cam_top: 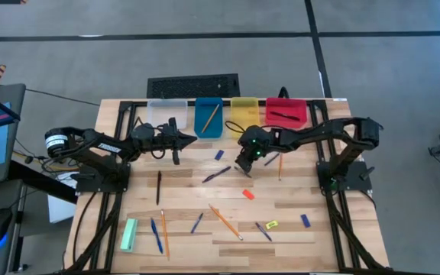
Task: Sort crayons/erasers/pens/pencils in bins
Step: Put the blue crayon into the yellow bin
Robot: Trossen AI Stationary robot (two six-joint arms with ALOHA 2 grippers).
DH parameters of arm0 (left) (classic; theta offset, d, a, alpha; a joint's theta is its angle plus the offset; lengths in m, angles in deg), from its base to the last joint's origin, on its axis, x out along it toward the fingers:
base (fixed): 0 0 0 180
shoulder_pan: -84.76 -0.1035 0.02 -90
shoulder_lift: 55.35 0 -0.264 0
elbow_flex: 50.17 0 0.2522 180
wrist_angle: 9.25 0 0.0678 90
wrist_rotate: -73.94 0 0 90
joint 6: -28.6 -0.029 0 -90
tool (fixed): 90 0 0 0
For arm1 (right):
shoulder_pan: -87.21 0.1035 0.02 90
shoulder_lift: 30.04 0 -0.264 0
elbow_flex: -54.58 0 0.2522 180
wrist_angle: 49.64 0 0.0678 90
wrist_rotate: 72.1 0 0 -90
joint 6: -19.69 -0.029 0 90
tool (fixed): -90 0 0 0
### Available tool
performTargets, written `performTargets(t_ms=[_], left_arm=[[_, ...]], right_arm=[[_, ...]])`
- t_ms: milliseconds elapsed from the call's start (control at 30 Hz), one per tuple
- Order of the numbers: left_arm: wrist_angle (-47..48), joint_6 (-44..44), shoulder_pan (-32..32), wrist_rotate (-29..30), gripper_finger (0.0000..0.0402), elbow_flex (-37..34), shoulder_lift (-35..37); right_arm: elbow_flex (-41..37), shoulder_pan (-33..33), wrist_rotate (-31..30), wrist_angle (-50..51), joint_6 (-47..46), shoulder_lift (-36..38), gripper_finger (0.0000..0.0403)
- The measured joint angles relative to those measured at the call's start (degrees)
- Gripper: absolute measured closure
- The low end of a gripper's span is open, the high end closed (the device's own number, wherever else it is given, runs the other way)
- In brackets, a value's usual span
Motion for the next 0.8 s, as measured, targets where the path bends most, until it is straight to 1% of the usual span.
performTargets(t_ms=[67,133,200,267,367,433,467,567,633,667,733,800], left_arm=[[-0.01,0.03,0.00,-0.08,0.0401,0.00,0.00],[0.01,0.04,0.00,-0.42,0.0401,0.00,0.00],[0.05,0.04,-0.02,-2.41,0.0401,0.00,0.00],[0.20,0.04,0.42,-5.08,0.0401,0.09,0.00],[3.50,-0.87,2.32,-6.50,0.0401,2.17,0.00],[9.77,-3.70,4.27,-6.30,0.0401,4.91,0.00],[13.92,-5.63,5.41,-5.87,0.0401,6.60,0.00],[25.38,-12.02,9.17,-2.48,0.0401,12.30,-0.02],[29.82,-15.10,11.24,0.03,0.0401,15.66,-0.49],[31.39,-16.17,12.00,0.34,0.0401,16.98,-0.76],[34.63,-17.97,13.11,0.57,0.0401,19.55,-0.79],[38.44,-19.27,13.94,0.58,0.0401,22.34,-0.78]], right_arm=[[0.00,-0.32,0.88,1.35,1.68,1.52,0.0255],[-0.33,-0.20,0.81,4.44,3.68,4.06,0.0255],[-1.85,1.02,-1.65,5.86,8.20,7.81,0.0272],[-4.99,2.52,-3.49,4.62,12.32,11.85,0.0301],[-12.08,4.21,-4.14,-5.03,14.30,17.28,0.0351],[-17.11,4.77,-4.55,-12.97,14.35,20.13,0.0383],[-19.43,4.84,-4.63,-16.63,14.41,21.32,0.0392],[-25.30,4.85,-6.87,-28.12,16.07,23.75,0.0391],[-28.43,4.69,-7.54,-35.75,19.29,24.67,0.0386],[-29.98,4.53,-7.50,-39.03,21.36,25.14,0.0386],[-32.73,3.65,-5.62,-44.30,25.53,25.83,0.0389],[-35.31,1.96,-2.95,-48.43,27.65,26.45,0.0396]])
